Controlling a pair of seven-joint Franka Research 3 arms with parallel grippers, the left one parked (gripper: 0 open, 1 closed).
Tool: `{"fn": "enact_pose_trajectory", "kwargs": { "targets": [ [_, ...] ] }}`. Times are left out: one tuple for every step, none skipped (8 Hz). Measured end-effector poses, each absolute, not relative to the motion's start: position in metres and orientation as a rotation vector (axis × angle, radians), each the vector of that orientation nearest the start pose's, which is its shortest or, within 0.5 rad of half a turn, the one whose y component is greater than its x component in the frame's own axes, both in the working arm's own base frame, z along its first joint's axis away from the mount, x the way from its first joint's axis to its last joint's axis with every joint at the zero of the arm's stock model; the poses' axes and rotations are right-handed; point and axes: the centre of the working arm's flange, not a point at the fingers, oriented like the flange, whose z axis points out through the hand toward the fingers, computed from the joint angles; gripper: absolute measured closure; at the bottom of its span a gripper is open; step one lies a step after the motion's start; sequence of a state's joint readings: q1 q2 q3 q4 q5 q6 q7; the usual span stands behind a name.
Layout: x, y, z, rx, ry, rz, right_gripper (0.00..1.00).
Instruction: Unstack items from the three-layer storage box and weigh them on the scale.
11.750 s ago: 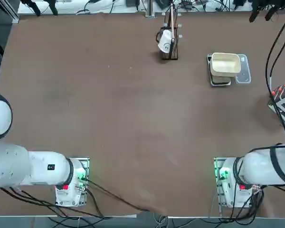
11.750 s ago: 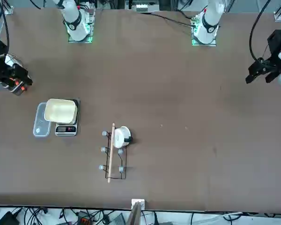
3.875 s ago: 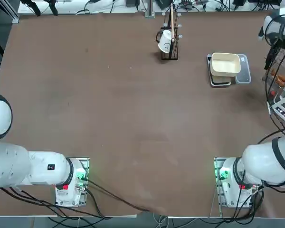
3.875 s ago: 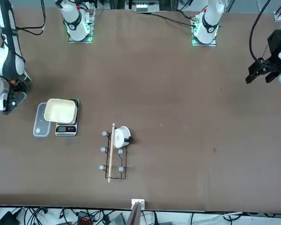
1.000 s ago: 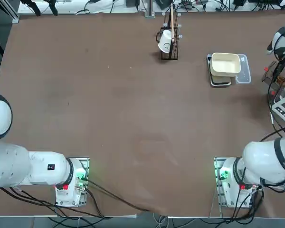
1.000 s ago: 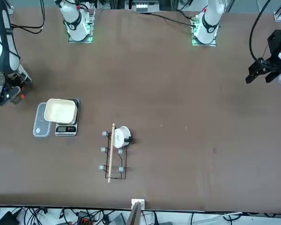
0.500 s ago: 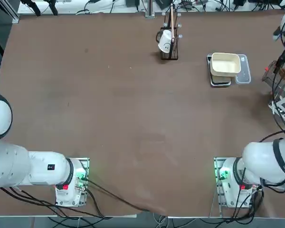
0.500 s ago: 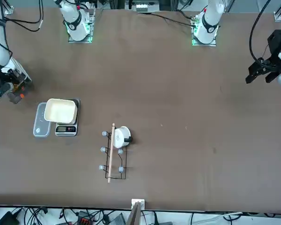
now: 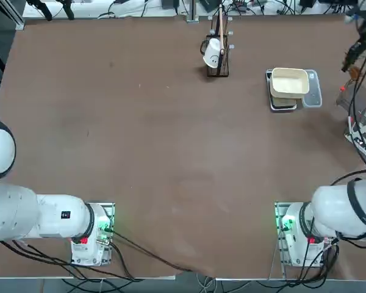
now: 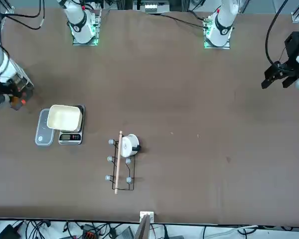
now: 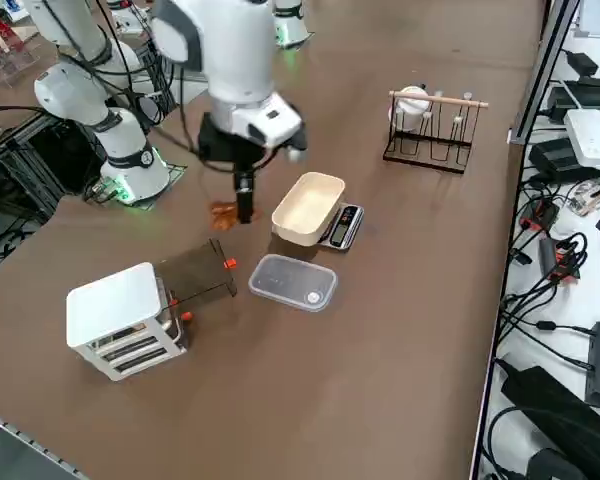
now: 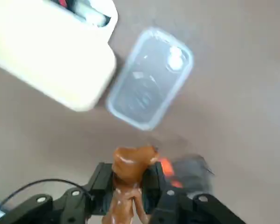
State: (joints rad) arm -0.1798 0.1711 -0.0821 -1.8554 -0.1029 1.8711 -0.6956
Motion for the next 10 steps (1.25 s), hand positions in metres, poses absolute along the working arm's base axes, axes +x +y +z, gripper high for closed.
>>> {"fn": "enact_pose_trajectory", "kwargs": {
  "targets": [
    [0.576, -0.119, 0.406, -3.066, -0.62, 0.295, 0.65],
    [0.584, -0.089, 0.386, -3.045, -0.533, 0.314, 0.65],
    [0.593, -0.07, 0.362, -3.017, -0.491, 0.322, 0.65],
    [0.602, -0.058, 0.34, -2.999, -0.487, 0.328, 0.65],
    [0.606, -0.048, 0.321, -2.991, -0.487, 0.352, 0.65],
    [0.609, -0.038, 0.309, -2.989, -0.488, 0.376, 0.65],
    [0.61, -0.029, 0.305, -2.991, -0.496, 0.38, 0.65],
    [0.613, -0.021, 0.305, -2.997, -0.504, 0.366, 0.63],
    [0.614, -0.016, 0.303, -3.002, -0.512, 0.354, 0.48],
    [0.615, -0.014, 0.301, -3.002, -0.517, 0.354, 0.28]
  ]
}}
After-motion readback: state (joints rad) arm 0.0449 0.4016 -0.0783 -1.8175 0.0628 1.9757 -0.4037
